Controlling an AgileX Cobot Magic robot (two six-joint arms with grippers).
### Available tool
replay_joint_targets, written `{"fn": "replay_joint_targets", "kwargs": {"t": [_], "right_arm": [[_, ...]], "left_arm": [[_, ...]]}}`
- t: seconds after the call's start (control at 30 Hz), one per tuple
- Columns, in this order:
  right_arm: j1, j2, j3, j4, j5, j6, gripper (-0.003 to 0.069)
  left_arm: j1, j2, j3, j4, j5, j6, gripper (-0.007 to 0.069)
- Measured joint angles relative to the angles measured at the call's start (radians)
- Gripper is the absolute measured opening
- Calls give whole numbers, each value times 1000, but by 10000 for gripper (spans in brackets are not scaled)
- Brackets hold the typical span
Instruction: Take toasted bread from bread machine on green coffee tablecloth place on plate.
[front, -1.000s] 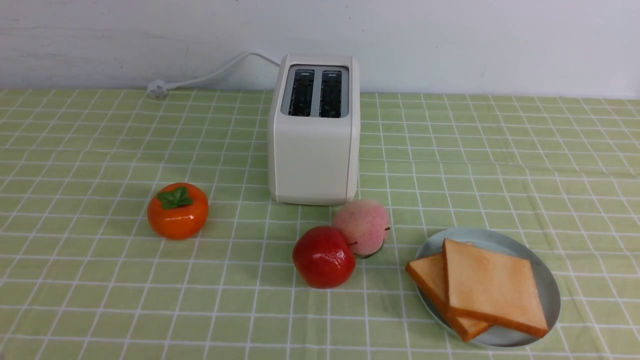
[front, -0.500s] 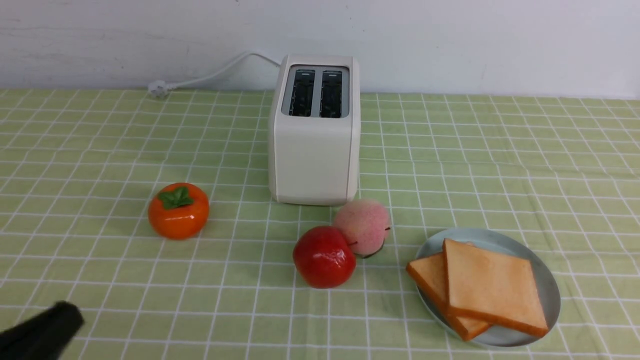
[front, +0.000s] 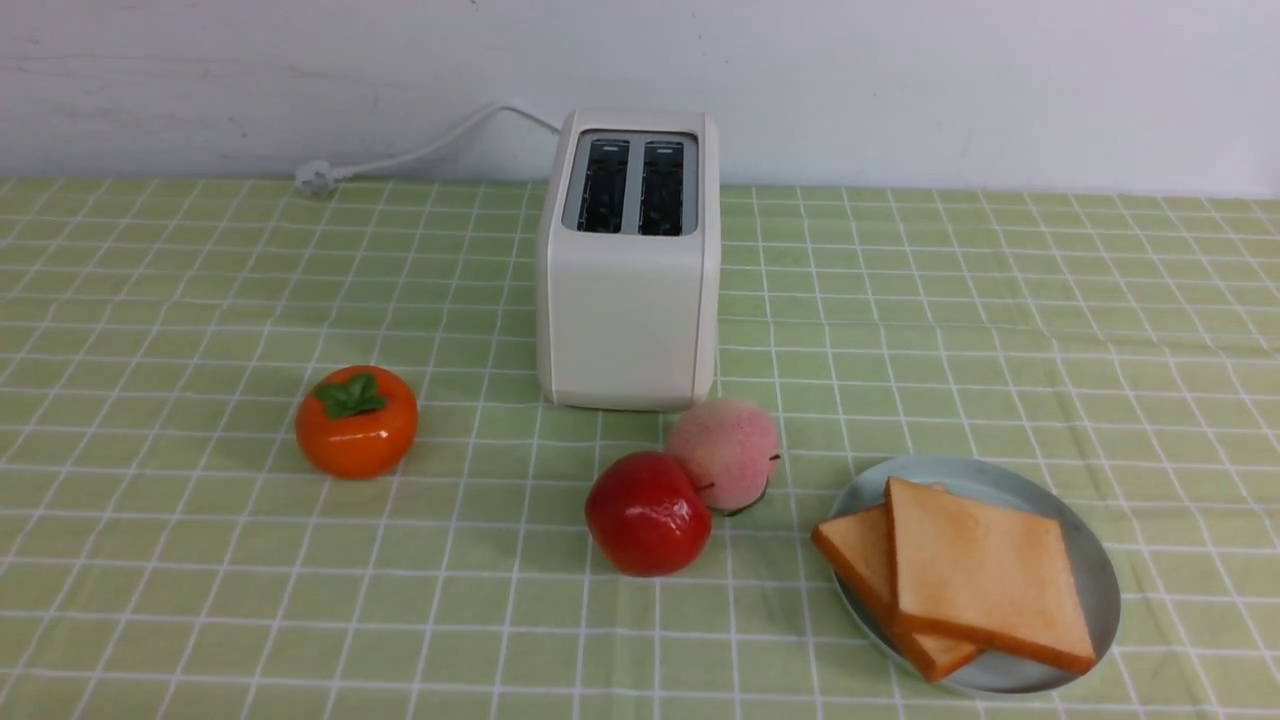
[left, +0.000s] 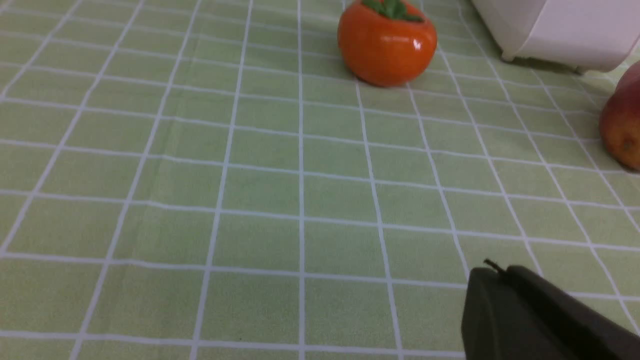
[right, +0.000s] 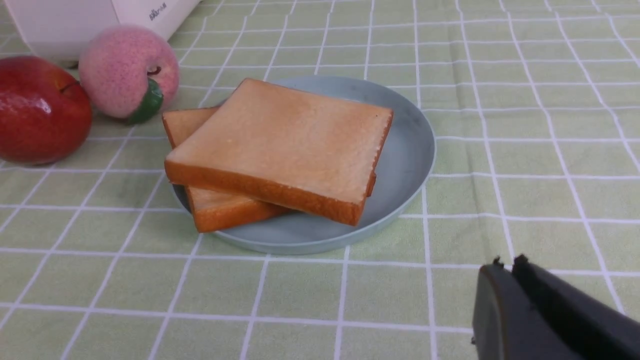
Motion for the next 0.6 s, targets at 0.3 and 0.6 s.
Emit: {"fn": "replay_joint_targets", "kwargs": {"t": [0.3,0.6], "right_arm": [[0,0,0,0,0,0,33],[0,0,0,0,0,0,38]], "left_arm": [[48,0,0,11,-3,-13,-13],[62,0,0,21,-4,-13,-13]]}}
